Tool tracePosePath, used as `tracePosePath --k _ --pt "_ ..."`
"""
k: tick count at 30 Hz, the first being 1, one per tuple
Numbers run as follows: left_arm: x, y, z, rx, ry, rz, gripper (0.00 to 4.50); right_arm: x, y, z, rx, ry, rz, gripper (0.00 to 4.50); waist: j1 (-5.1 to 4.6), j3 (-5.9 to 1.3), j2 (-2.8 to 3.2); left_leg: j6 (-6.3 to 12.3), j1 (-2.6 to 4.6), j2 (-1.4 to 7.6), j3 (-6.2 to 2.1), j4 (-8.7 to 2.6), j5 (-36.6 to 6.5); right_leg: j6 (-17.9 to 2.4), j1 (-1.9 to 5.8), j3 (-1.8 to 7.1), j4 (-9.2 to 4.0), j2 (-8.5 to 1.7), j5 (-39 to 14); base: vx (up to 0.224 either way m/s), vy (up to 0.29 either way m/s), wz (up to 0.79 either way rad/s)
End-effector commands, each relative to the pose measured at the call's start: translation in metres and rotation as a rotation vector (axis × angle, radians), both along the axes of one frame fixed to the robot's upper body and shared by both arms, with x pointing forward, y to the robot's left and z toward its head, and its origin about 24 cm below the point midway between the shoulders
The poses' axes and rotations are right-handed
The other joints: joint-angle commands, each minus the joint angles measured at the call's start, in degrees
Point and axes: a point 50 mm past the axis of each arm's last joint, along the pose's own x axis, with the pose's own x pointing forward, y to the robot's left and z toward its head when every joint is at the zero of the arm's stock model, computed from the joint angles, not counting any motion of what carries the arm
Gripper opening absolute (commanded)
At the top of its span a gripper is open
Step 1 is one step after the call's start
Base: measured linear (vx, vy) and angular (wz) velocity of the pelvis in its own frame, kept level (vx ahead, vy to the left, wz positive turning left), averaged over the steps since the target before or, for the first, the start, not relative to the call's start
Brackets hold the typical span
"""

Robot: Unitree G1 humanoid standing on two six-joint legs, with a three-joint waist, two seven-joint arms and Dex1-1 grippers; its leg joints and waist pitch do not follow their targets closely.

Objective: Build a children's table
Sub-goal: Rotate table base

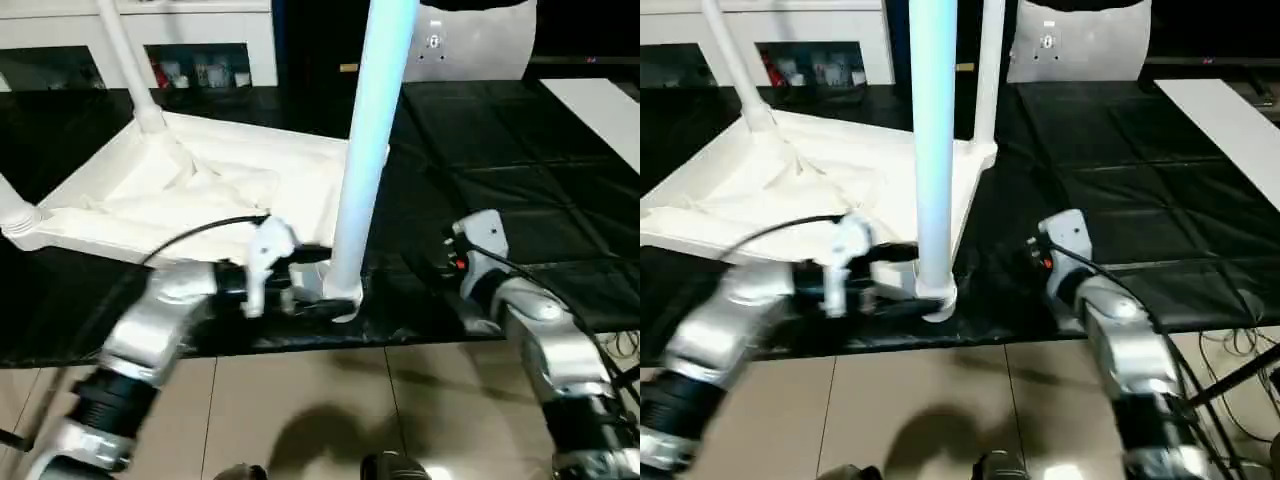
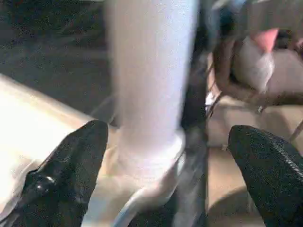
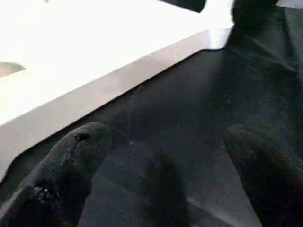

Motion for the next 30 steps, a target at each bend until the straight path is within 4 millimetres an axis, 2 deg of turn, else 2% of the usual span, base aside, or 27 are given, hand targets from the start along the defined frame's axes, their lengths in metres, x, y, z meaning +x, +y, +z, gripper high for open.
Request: tracePosePath --k 1,3,4,5,6,7,8,9,11,12,13,14,15,16,19,23,24,26,30 --pt "0.008 0.008 0.004 0.075 -0.056 0.001 4.47 -0.004 0.003 0.006 -0.018 -0.014 0.069 4.50 0.20 -3.68 -0.25 0.13 1.87 2.30 -1.52 -4.47 -22.6 -9.3 1.74 1.70 -4.93 -1.89 -24.7 0.000 0.000 0.00" --pt "0.017 0.011 0.007 0.138 -0.082 -0.031 4.47 -0.012 0.003 0.010 -0.044 0.002 0.168 4.50 0.12 -3.73 -0.58 -0.01 1.59 2.33 -1.63 -4.56 -22.2 -8.9 1.99 1.70 -4.91 -2.00 -24.9 0.000 0.000 0.00" --pt "0.019 0.010 0.008 0.155 -0.087 -0.047 4.31 -0.015 0.003 0.011 -0.046 0.010 0.201 4.50 0.45 -3.85 -0.64 0.44 1.82 2.36 -1.57 -4.44 -21.7 -8.9 1.93 1.83 -4.95 -2.05 -24.6 0.000 0.000 0.00" --pt "0.020 0.010 0.009 0.160 -0.089 -0.052 4.20 -0.016 0.003 0.012 -0.047 0.012 0.212 4.50 0.48 -3.87 -0.56 0.55 1.68 2.45 -1.60 -4.47 -21.1 -9.2 2.05 1.91 -4.77 -2.22 -23.8 0.000 0.000 0.00" --pt "0.022 0.008 0.009 0.191 -0.100 -0.083 4.20 -0.021 0.002 0.014 -0.058 0.023 0.263 4.50 0.60 -3.91 -0.73 1.06 1.36 2.47 -1.59 -4.51 -20.3 -9.5 2.32 1.89 -4.73 -2.25 -22.8 0.000 0.000 0.00" --pt "0.023 0.007 0.009 0.204 -0.105 -0.099 4.09 -0.022 0.001 0.015 -0.067 0.028 0.282 4.50 0.89 -4.05 -0.71 1.42 1.55 2.61 -1.53 -4.39 -19.4 -10.0 2.26 2.00 -4.62 -2.39 -21.6 0.000 0.000 0.00" --pt "0.023 0.005 0.008 0.219 -0.107 -0.124 4.00 -0.025 0.000 0.016 -0.080 0.034 0.312 4.50 1.04 -3.97 -0.81 1.81 1.30 2.53 -1.46 -4.38 -18.7 -10.5 2.40 1.99 -4.64 -2.45 -21.1 0.000 0.000 0.00" --pt "0.024 0.002 0.007 0.236 -0.109 -0.152 3.87 -0.029 -0.002 0.017 -0.098 0.046 0.354 4.50 1.18 -4.26 -0.68 1.82 1.35 2.56 -1.45 -4.24 -17.9 -10.9 2.55 1.98 -4.38 -2.51 -20.1 0.000 0.000 0.00" --pt "0.028 -0.003 0.004 0.267 -0.126 -0.203 3.77 -0.037 -0.005 0.020 -0.130 0.070 0.425 4.50 1.69 -4.26 -0.80 2.56 1.46 2.61 -1.24 -4.02 -17.0 -11.8 2.53 2.07 -4.38 -2.59 -18.6 0.000 0.000 0.00" --pt "0.029 -0.005 0.002 0.278 -0.133 -0.218 3.73 -0.040 -0.006 0.020 -0.140 0.078 0.441 4.50 1.69 -4.24 -0.61 2.94 1.31 2.47 -1.23 -4.04 -16.8 -11.9 2.60 2.03 -4.60 -2.52 -18.6 0.000 0.000 0.00" --pt "0.029 -0.007 0.001 0.288 -0.137 -0.230 3.68 -0.042 -0.006 0.021 -0.145 0.083 0.454 4.50 1.96 -4.38 -0.83 3.10 1.45 2.49 -1.21 -3.88 -16.6 -11.6 2.70 1.99 -4.58 -2.52 -18.7 0.000 0.000 0.00" --pt "0.029 -0.007 0.001 0.288 -0.137 -0.230 3.58 -0.042 -0.006 0.021 -0.145 0.083 0.454 4.50 1.98 -4.35 -0.81 3.35 1.26 2.61 -1.28 -3.97 -16.0 -12.2 2.76 1.97 -4.37 -2.63 -17.8 0.000 0.000 0.00" --pt "0.030 -0.008 0.000 0.305 -0.140 -0.249 3.45 -0.044 -0.007 0.021 -0.146 0.092 0.475 4.50 2.17 -4.47 -0.07 3.24 1.29 2.65 -1.39 -4.00 -15.8 -12.5 2.88 1.90 -4.24 -2.70 -17.4 0.000 0.000 0.00" --pt "0.032 -0.010 -0.001 0.324 -0.146 -0.266 3.36 -0.047 -0.007 0.022 -0.144 0.103 0.494 4.50 2.13 -4.45 -0.55 3.34 1.34 2.63 -1.26 -3.94 -16.0 -12.5 2.77 1.86 -4.42 -2.52 -17.2 0.000 0.000 0.00" --pt "0.035 -0.015 -0.003 0.353 -0.164 -0.294 3.23 -0.053 -0.008 0.021 -0.148 0.126 0.524 4.50 2.30 -4.54 -0.65 3.41 1.26 2.62 -1.37 -3.95 -16.6 -12.8 2.94 1.75 -4.40 -2.58 -17.8 0.000 0.000 0.00" --pt "0.036 -0.018 -0.005 0.367 -0.168 -0.318 2.90 -0.055 -0.007 0.021 -0.150 0.132 0.535 4.50 2.52 -4.44 -0.77 2.94 1.36 2.62 -1.36 -3.87 -17.5 -12.5 2.73 1.71 -4.72 -2.68 -20.4 0.000 0.000 0.00" --pt "0.037 -0.018 -0.006 0.370 -0.168 -0.323 2.80 -0.055 -0.007 0.021 -0.150 0.135 0.539 4.50 2.49 -4.65 -0.81 2.87 1.35 2.65 -1.40 -3.83 -17.3 -12.5 2.89 1.71 -4.62 -2.71 -20.3 0.000 0.000 0.00" --pt "0.038 -0.020 -0.008 0.383 -0.164 -0.331 2.56 -0.054 -0.008 0.021 -0.152 0.136 0.541 4.50 2.58 -4.61 -0.76 2.89 1.42 2.64 -1.37 -3.81 -17.3 -12.5 2.72 1.72 -4.72 -2.65 -20.4 0.000 0.000 0.00" --pt "0.043 -0.019 -0.012 0.392 -0.163 -0.293 2.38 -0.055 -0.007 0.022 -0.142 0.141 0.549 4.50 2.86 -4.79 -0.91 3.00 1.46 2.59 -1.33 -3.67 -17.1 -12.6 2.80 1.68 -4.70 -2.65 -20.1 0.000 0.000 0.00"
